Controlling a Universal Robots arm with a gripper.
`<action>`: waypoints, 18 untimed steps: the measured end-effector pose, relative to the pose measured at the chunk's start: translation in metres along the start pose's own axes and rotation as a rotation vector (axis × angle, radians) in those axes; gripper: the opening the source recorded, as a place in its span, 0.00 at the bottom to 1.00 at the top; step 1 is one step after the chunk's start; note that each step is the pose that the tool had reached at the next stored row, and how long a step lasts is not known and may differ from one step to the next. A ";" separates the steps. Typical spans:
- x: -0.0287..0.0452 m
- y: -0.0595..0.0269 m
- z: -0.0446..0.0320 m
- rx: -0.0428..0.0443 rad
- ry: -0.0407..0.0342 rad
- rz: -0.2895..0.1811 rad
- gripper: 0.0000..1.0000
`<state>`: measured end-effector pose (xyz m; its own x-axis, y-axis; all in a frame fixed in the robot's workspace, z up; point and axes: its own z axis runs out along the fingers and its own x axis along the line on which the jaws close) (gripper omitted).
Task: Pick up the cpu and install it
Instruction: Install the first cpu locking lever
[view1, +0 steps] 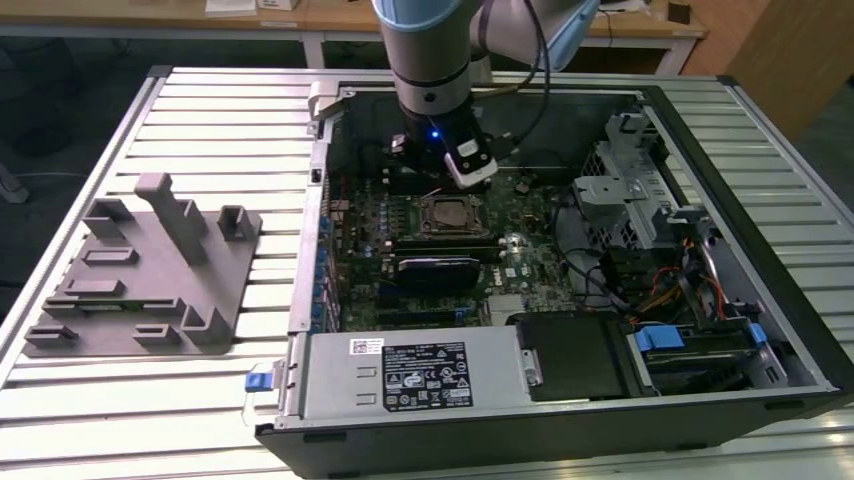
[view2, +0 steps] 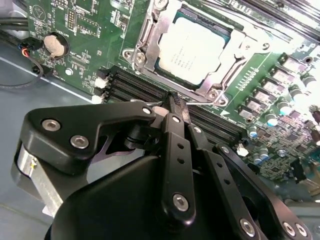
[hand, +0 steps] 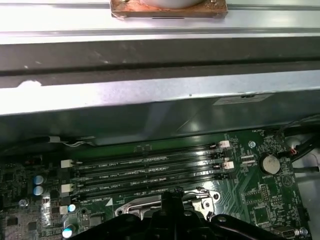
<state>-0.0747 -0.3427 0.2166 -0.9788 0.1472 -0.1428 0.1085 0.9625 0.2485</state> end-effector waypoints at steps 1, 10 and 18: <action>-0.0001 -0.0001 0.0007 -0.0004 -0.0028 -0.001 0.11; -0.0011 -0.0011 0.0053 -0.0039 -0.0258 -0.005 0.11; -0.0008 -0.0005 0.0080 0.0058 -0.0434 0.054 0.11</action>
<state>-0.0726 -0.3415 0.2089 -0.9630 0.2085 -0.1708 0.1620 0.9542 0.2514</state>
